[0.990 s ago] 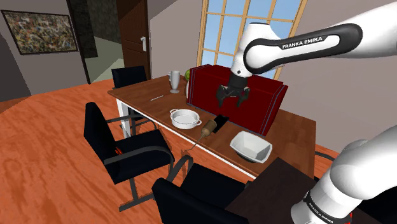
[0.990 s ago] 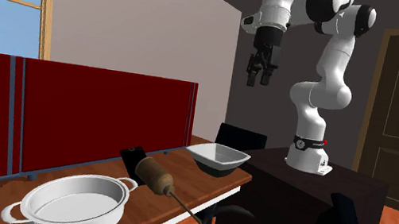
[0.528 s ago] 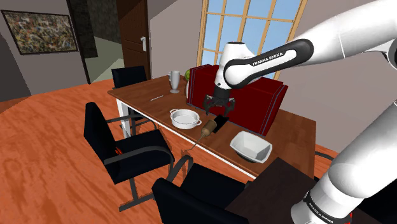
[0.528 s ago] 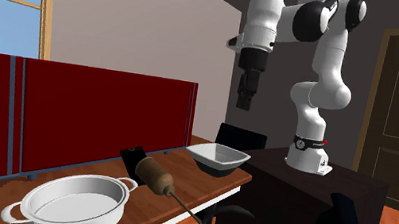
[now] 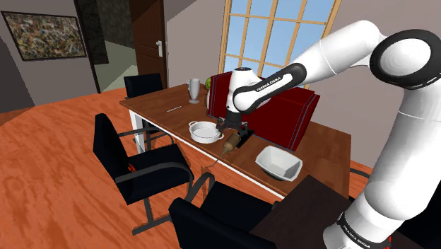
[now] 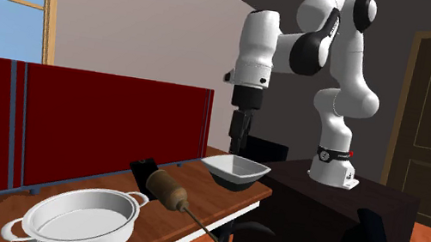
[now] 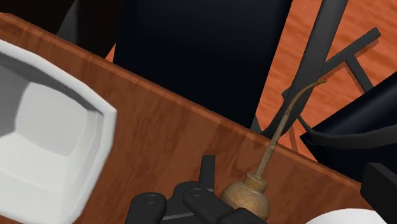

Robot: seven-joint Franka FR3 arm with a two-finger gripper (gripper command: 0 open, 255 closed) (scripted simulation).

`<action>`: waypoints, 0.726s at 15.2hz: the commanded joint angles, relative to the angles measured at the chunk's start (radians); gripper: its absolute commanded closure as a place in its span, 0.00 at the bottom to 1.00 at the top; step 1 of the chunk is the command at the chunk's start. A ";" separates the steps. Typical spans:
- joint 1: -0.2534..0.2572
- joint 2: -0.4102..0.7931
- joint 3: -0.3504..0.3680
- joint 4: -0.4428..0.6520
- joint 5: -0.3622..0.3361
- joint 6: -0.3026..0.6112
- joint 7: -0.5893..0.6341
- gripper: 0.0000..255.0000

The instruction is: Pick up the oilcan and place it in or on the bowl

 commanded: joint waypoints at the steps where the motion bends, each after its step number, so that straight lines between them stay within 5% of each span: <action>1: 0.009 0.084 -0.017 0.056 -0.024 0.014 0.072 0.00; 11: 0.054 0.457 -0.118 0.346 -0.039 0.039 0.323 0.00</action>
